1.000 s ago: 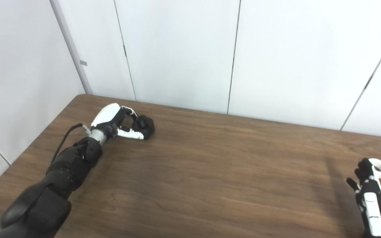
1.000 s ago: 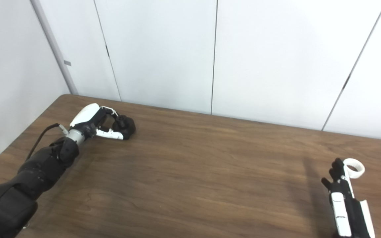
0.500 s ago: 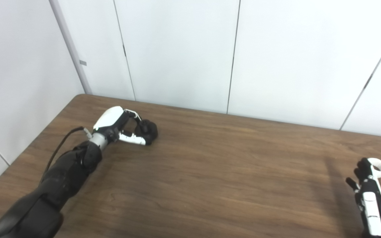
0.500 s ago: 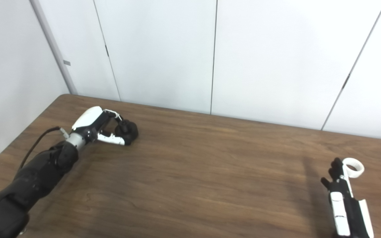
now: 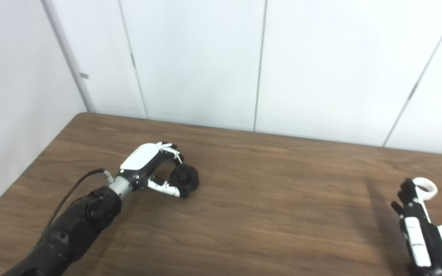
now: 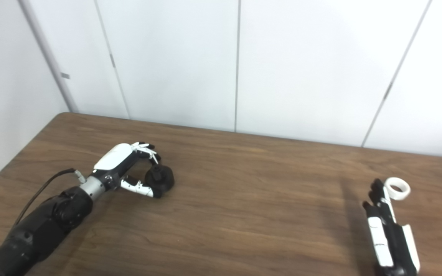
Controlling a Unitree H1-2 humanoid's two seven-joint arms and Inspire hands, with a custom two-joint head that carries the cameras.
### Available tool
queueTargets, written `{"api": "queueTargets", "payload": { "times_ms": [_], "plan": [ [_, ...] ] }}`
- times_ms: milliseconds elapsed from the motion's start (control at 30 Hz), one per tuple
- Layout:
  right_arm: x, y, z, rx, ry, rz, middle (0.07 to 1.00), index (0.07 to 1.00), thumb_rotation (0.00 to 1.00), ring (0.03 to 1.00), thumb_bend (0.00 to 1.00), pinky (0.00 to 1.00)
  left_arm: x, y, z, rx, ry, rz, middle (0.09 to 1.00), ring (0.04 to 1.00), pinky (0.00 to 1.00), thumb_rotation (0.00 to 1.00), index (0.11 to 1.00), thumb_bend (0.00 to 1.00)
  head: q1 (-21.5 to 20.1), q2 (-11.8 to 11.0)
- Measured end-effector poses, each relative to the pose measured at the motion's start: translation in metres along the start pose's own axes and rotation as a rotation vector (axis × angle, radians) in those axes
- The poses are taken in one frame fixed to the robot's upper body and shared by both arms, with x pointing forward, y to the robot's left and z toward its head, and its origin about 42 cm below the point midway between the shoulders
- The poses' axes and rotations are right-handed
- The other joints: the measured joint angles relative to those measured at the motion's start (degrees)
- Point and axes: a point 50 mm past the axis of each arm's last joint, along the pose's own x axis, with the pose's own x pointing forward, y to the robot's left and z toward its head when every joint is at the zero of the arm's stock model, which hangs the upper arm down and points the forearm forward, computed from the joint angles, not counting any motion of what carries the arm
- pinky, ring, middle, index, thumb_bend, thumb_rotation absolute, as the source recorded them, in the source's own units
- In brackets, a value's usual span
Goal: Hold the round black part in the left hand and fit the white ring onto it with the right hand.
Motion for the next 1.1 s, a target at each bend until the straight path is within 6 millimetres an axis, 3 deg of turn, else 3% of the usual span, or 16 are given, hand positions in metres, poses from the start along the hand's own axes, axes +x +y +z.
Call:
{"api": "queueTargets", "payload": {
  "times_ms": [267, 567, 833, 1100],
  "plan": [
    [-0.002, 0.01, 0.004, 0.016, -0.014, 0.005, 0.988, 0.972, 0.88, 0.989, 0.34, 0.95, 0.003, -0.019, 0.037, -0.002, -0.131, -0.054, 0.858, 1.0, 1.0, 0.05, 0.48, 0.52, -0.97, 0.18],
    [-0.008, 0.023, 0.007, 0.026, -0.01, 0.007, 0.99, 0.977, 0.87, 0.986, 0.31, 0.92, 0.001, -0.034, 0.072, -0.027, -0.237, -0.135, 0.887, 1.0, 1.0, 0.06, 0.479, 0.52, -2.89, 0.7],
    [-0.011, 0.028, 0.012, 0.025, -0.004, -0.002, 0.998, 0.984, 0.86, 0.994, 0.29, 0.93, -0.001, -0.043, 0.091, -0.046, -0.283, -0.174, 0.894, 1.0, 1.0, 0.06, 0.48, 0.52, -4.92, 1.14],
    [-0.009, 0.033, 0.034, 0.04, -0.061, -0.005, 1.0, 1.0, 0.87, 1.0, 0.28, 0.93, 0.001, -0.048, 0.103, -0.019, -0.318, -0.193, 0.887, 1.0, 1.0, 0.06, 0.48, 0.52, -6.68, 1.58]
  ]
}}
